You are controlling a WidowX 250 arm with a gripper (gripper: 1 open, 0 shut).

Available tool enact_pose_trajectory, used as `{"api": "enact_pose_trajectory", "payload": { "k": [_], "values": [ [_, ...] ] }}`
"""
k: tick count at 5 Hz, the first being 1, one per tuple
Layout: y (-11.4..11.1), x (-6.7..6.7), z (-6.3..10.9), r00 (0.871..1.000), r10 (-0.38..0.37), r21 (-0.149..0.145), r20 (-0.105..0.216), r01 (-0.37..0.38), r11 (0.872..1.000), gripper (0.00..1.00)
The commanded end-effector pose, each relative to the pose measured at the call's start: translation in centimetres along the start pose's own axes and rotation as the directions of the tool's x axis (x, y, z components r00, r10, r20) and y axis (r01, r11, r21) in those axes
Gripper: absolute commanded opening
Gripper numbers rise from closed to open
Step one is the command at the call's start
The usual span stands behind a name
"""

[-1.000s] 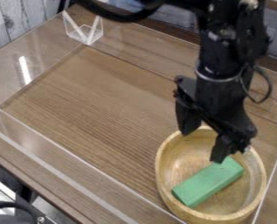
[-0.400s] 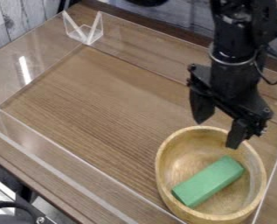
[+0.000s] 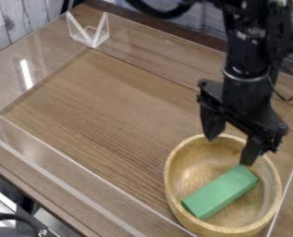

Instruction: Put green object into wooden bowl

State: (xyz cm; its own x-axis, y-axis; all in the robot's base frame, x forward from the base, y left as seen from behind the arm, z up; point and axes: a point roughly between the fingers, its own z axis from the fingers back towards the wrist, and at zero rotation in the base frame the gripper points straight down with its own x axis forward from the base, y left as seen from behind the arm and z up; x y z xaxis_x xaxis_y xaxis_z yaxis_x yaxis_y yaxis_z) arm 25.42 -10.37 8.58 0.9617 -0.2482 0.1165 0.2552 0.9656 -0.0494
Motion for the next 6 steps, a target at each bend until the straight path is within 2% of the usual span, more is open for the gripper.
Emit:
{"api": "enact_pose_trajectory", "payload": {
  "k": [1, 2, 4, 5, 6],
  "values": [
    [-0.3, 0.6, 0.6, 0.997, -0.072, -0.018, 0.024, 0.072, 0.997, 0.00],
    [-0.4, 0.8, 0.9, 0.992, -0.124, -0.022, 0.021, 0.124, 0.992, 1.00],
    [0.8, -0.7, 1.5, 0.998, -0.050, 0.002, 0.037, 0.050, 0.999, 1.00],
    [1.2, -1.3, 1.8, 0.998, -0.003, 0.012, 0.056, 0.003, 1.000, 1.00],
    [0.0, -0.9, 2.5, 0.997, 0.035, 0.017, 0.071, -0.037, 0.999, 1.00]
  ]
}}
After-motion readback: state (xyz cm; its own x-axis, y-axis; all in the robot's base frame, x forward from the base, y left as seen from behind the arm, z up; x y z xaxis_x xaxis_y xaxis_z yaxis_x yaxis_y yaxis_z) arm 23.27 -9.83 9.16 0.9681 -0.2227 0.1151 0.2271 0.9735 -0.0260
